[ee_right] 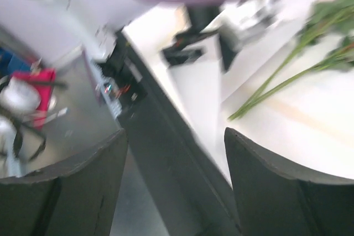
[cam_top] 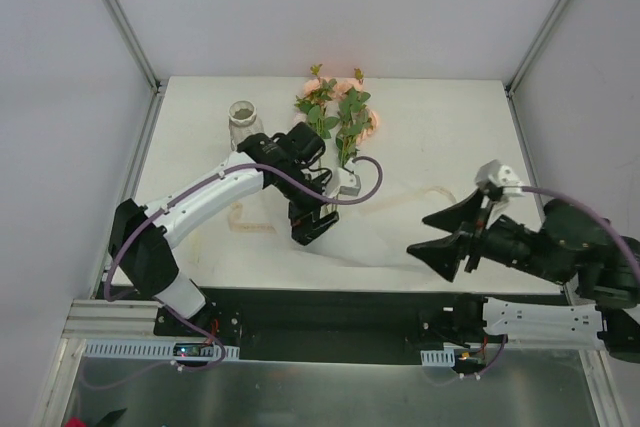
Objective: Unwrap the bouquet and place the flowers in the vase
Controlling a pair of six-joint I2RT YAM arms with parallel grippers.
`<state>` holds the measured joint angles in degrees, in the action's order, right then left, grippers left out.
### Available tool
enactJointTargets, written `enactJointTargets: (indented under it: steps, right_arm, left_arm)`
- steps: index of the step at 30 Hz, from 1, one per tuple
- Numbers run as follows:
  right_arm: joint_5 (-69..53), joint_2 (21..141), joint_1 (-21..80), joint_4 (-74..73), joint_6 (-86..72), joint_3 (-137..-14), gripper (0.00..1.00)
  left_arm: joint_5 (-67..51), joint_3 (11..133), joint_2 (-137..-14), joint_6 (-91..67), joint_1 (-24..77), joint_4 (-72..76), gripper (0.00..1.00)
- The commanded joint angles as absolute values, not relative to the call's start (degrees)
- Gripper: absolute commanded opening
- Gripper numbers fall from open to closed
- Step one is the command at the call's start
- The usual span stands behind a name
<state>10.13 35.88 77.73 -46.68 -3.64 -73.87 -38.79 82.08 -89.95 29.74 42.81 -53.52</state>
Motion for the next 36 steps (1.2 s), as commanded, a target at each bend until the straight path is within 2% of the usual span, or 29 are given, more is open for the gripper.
enactJointTargets:
  steps: [1, 3, 4, 7, 10, 12, 17, 21, 23, 27, 31, 36]
  right_arm:
    - [31.9, 35.6, 78.0, -49.0, -2.8, -77.6, 0.73]
    - [37.5, 37.3, 78.0, -49.2, -3.1, -77.2, 0.68]
    - [44.2, 39.2, 77.9, -49.3, -3.3, -76.7, 0.66]
    - [48.8, 44.5, 75.2, -48.3, -2.4, -75.2, 0.62]
    - [38.6, 52.0, 64.9, -47.4, -5.6, -74.4, 0.62]
    - [28.4, 55.2, 59.0, -43.6, -7.3, -71.6, 0.57]
    - [17.4, 62.1, 58.5, -35.5, -8.8, -65.8, 0.51]
    - [9.0, 60.8, 65.8, -28.1, -8.4, -59.0, 0.49]
    - [8.6, 58.4, 69.3, -27.1, -8.7, -55.5, 0.49]
    - [8.2, 53.1, 77.7, -26.2, -12.6, -49.7, 0.47]
    - [11.9, 49.6, 86.1, -27.3, -16.1, -46.0, 0.46]
    - [20.3, 54.2, 97.5, -34.8, -20.0, -46.6, 0.48]
  left_arm:
    - [-40.2, 79.0, -84.9, 32.5, 43.9, -57.9, 0.99]
    - [-39.1, 77.3, -82.5, 32.6, 44.0, -58.6, 0.99]
    - [-37.9, 75.6, -79.8, 32.8, 44.2, -58.9, 0.99]
    - [-37.1, 72.0, -75.1, 32.3, 44.7, -60.2, 0.99]
    - [-37.6, 68.2, -71.8, 31.8, 45.0, -61.8, 0.99]
    - [-38.1, 66.3, -70.5, 31.9, 45.0, -62.3, 0.99]
    - [-41.0, 60.9, -67.6, 32.2, 45.0, -62.7, 0.99]
    - [-41.4, 60.3, -66.9, 32.3, 45.0, -62.8, 0.99]
    - [-40.9, 61.4, -66.4, 33.0, 45.0, -63.7, 0.99]
    - [-34.9, 69.8, -65.7, 35.9, 44.7, -68.6, 0.99]
    - [-31.0, 78.6, -65.3, 36.5, 42.6, -71.5, 0.99]
    - [-25.5, 84.3, -67.8, 33.8, 41.0, -68.0, 0.99]
